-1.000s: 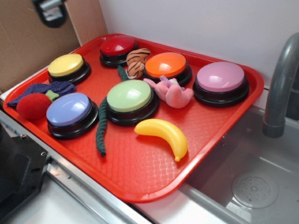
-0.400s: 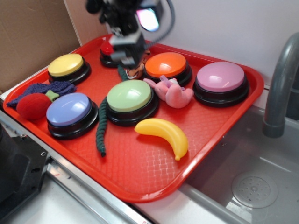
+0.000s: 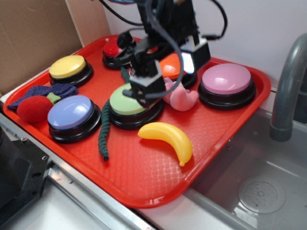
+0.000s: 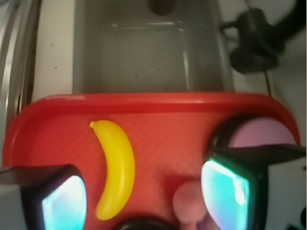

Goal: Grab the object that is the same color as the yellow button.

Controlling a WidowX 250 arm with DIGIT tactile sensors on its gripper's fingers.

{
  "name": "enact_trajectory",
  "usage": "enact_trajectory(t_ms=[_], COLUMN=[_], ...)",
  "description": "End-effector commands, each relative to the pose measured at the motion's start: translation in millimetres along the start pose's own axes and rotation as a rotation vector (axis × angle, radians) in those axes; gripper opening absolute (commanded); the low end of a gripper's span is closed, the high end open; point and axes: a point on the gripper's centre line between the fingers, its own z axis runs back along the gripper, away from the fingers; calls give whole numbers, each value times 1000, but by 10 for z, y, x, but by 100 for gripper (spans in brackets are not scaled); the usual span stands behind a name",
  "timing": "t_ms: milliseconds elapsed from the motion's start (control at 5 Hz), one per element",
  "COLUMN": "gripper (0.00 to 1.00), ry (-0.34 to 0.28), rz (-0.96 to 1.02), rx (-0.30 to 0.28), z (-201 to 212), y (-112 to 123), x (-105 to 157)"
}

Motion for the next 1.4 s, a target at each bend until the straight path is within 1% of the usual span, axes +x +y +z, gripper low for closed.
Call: enact_trajectory(t_ms=[0,200,400,600,800,1000,1200], gripper=[100,100,100,90,0,0,0], ry=[-113,-115,-93,-95,-65,-81,-36], rz=[-136,-130,-169,-217,-253,-231,-83], rx=[-46,-71,-99,-104,-76,-62,-86], z=[-335,-422,-625,-735,-673,-629,-377], y=[-231,-255,-263,-247,-240,-234,-111], x=[-85,-112,-103,-88,-16,-21,-105])
